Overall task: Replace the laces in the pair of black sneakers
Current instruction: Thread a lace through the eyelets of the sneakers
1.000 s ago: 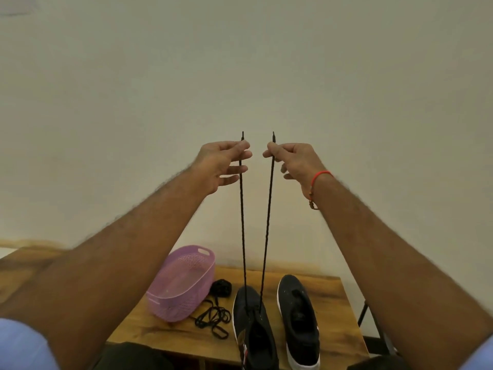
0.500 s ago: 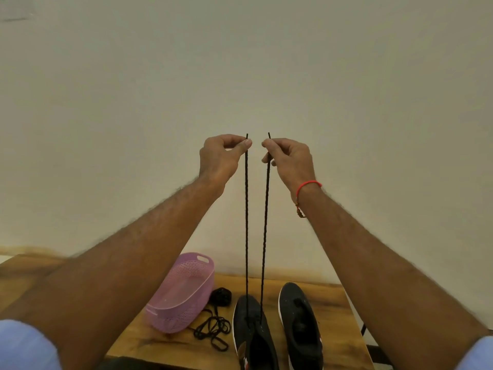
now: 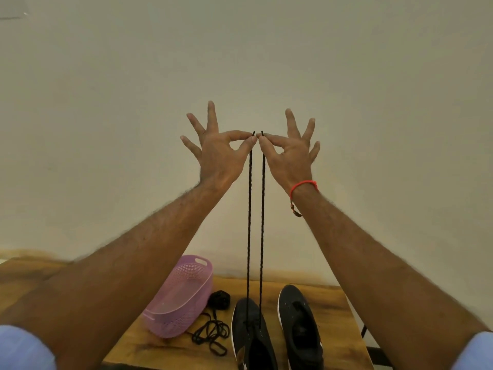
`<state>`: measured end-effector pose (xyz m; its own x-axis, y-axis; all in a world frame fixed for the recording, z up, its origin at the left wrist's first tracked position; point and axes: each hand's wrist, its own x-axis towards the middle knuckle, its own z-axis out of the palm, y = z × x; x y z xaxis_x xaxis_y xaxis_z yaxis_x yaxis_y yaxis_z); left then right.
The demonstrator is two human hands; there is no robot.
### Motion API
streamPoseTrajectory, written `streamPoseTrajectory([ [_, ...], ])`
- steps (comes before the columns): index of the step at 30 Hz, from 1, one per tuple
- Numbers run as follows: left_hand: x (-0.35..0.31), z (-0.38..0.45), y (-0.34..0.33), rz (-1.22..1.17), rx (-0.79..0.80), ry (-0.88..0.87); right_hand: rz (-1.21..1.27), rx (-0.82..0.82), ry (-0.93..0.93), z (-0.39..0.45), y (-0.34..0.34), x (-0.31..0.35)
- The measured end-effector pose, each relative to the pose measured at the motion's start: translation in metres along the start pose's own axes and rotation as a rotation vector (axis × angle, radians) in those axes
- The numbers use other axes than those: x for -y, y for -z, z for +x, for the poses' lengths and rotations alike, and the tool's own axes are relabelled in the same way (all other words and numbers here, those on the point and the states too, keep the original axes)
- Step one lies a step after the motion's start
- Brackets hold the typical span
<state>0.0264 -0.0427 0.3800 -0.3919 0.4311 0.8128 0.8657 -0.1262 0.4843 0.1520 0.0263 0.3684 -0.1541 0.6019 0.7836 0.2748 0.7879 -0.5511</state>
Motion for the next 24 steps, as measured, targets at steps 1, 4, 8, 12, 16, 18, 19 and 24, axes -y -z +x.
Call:
streamPoseTrajectory([
  [1,0.000,0.000,0.000,0.000,0.000,0.002,-0.002,0.005,0.000,0.000,0.000,-0.001],
  [4,0.001,-0.001,0.000,0.002,0.002,0.013,0.001,0.022,-0.010,0.001,-0.001,-0.003],
  [8,0.016,-0.005,0.002,0.128,0.032,0.002,-0.006,-0.025,-0.075,0.002,0.001,-0.016],
  [12,0.057,-0.019,0.009,0.069,0.091,-0.088,0.028,-0.016,-0.149,-0.008,0.004,-0.055],
  [16,0.104,-0.067,0.005,0.170,0.283,-0.029,0.017,0.061,-0.204,-0.047,-0.003,-0.094],
  [18,0.127,-0.108,-0.005,0.234,0.430,0.031,-0.004,0.116,-0.212,-0.073,-0.011,-0.111],
  [19,0.136,-0.132,-0.011,0.270,0.528,0.087,-0.012,0.149,-0.218,-0.088,-0.017,-0.120],
  [24,0.176,-0.243,-0.047,0.527,0.989,0.302,-0.013,0.343,-0.281,-0.161,-0.045,-0.163],
])
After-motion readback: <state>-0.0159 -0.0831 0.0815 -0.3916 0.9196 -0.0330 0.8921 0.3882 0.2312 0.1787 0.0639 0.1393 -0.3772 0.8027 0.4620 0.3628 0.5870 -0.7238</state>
